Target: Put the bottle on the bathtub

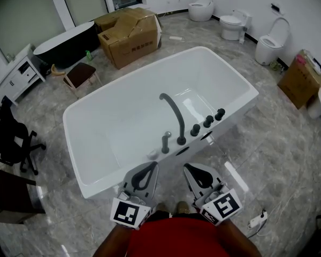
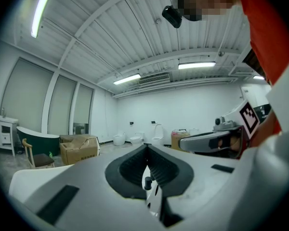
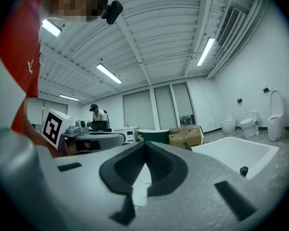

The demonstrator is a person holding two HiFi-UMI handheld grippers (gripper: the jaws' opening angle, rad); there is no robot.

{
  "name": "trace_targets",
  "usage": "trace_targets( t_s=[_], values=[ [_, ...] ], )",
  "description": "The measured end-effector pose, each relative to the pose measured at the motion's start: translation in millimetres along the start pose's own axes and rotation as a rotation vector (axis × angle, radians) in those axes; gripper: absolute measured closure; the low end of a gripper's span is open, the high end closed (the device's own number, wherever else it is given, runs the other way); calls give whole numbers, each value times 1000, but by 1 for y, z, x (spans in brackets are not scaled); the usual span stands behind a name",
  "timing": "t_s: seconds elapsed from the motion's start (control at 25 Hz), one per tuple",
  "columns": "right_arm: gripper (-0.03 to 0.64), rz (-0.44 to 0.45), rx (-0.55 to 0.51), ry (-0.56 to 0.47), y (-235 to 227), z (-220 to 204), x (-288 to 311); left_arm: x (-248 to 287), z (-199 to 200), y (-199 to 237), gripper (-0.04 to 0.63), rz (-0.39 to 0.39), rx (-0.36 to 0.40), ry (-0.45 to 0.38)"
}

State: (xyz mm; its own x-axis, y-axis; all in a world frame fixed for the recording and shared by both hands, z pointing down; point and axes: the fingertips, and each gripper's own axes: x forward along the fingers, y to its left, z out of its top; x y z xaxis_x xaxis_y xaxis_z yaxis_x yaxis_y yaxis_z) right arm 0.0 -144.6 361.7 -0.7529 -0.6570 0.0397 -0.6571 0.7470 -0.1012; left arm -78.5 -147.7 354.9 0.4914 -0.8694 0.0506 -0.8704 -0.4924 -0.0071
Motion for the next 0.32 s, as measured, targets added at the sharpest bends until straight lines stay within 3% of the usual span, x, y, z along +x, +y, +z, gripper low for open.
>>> trace_targets(
  t_s=[0.32],
  values=[
    [612,-3,1,11,-3,-4,7,4,-2,7,584,5,-18,6]
  ],
)
